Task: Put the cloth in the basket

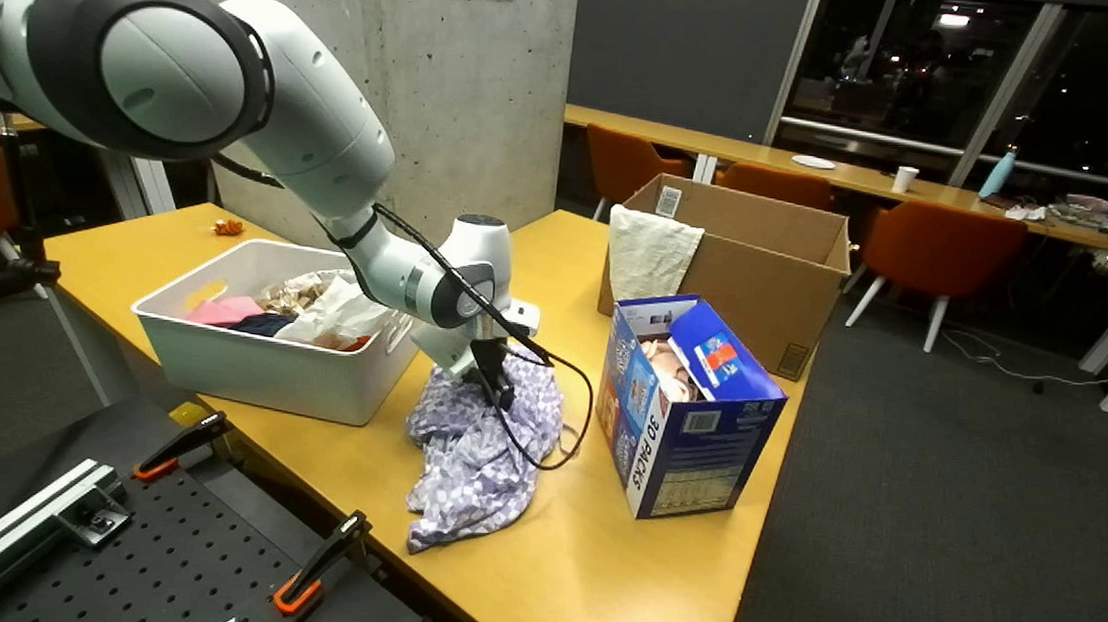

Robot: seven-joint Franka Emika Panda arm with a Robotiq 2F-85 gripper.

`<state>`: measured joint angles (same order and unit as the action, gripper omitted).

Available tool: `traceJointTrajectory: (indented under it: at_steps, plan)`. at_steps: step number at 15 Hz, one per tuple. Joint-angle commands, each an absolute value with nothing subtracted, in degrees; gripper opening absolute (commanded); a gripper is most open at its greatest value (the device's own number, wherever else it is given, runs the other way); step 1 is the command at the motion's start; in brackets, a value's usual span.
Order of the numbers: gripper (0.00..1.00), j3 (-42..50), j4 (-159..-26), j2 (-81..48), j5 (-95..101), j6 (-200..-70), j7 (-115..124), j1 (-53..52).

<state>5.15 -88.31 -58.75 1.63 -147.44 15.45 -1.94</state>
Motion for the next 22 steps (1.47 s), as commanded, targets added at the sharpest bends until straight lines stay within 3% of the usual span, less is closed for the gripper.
traceJointTrajectory:
  at_steps: [1,14,18,22]
  plan:
    - [0.0,6.62,-97.12,-50.57,0.67,-148.42,17.51,-4.05]
    - [0.0,13.85,-116.57,-16.41,10.27,-142.23,27.82,-8.95]
    - [0.0,11.96,-116.08,-8.2,23.02,-137.99,37.72,-12.11]
    - [0.0,4.32,-113.93,-3.1,35.75,-130.71,47.47,-14.39]
